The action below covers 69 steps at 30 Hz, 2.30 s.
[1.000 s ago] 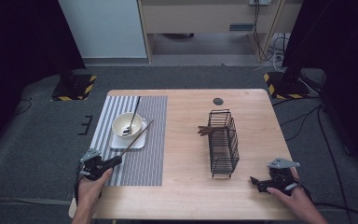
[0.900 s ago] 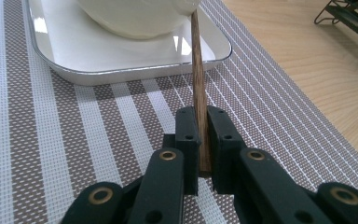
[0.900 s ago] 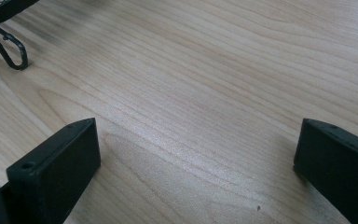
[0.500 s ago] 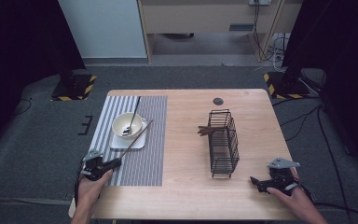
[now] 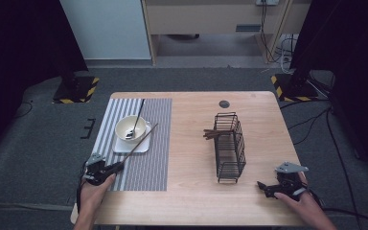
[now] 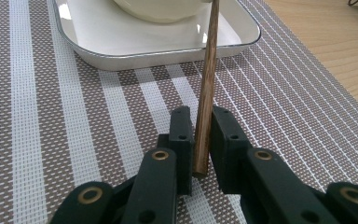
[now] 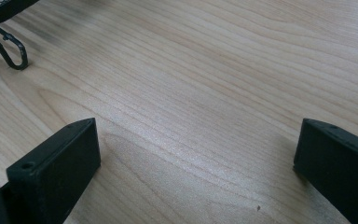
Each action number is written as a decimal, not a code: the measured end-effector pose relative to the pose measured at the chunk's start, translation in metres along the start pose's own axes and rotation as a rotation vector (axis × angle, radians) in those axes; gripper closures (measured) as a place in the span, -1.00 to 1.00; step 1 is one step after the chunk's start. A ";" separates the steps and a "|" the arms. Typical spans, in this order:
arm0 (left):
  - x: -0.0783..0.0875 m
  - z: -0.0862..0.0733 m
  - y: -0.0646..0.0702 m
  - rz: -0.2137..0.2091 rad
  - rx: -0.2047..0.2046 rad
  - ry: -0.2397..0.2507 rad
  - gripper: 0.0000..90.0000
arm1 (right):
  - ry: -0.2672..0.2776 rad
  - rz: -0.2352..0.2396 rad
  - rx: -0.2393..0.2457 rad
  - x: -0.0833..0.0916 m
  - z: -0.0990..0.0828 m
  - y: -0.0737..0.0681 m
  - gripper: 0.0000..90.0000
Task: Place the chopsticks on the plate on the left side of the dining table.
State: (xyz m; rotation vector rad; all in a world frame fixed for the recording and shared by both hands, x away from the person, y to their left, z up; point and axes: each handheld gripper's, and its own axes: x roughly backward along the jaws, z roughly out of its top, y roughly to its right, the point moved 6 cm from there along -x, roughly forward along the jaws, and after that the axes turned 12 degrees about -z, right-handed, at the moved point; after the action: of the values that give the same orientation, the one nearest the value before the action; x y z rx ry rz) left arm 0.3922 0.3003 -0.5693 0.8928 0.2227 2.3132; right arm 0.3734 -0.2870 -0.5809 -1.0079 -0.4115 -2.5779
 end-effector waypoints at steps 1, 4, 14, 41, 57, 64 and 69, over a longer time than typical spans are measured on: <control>0.000 0.000 0.000 0.003 0.000 -0.001 0.75 | 0.000 0.000 0.000 0.000 0.000 0.000 -0.99; 0.000 0.000 -0.001 0.008 -0.003 -0.002 0.74 | 0.000 0.000 0.000 0.000 0.000 0.000 -0.99; 0.000 0.000 -0.002 0.020 -0.007 0.002 0.72 | 0.000 0.000 0.000 0.000 0.000 0.000 -1.00; 0.007 0.014 0.010 0.009 -0.067 0.109 0.34 | 0.000 0.000 0.000 0.000 0.000 0.000 -1.00; -0.007 0.040 0.064 -0.078 -0.197 0.097 0.08 | 0.000 0.000 0.000 0.000 0.000 0.000 -0.99; -0.023 0.049 0.088 -0.134 -0.218 0.066 -0.12 | 0.000 0.000 0.000 0.000 0.000 0.000 -0.99; -0.030 0.054 0.097 -0.159 -0.210 0.063 -0.20 | 0.000 0.000 0.000 0.000 0.000 0.000 -0.99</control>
State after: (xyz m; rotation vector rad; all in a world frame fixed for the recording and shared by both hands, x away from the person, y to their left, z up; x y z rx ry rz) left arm 0.3954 0.2027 -0.5091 0.6733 0.0720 2.1709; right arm 0.3734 -0.2870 -0.5809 -1.0080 -0.4113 -2.5778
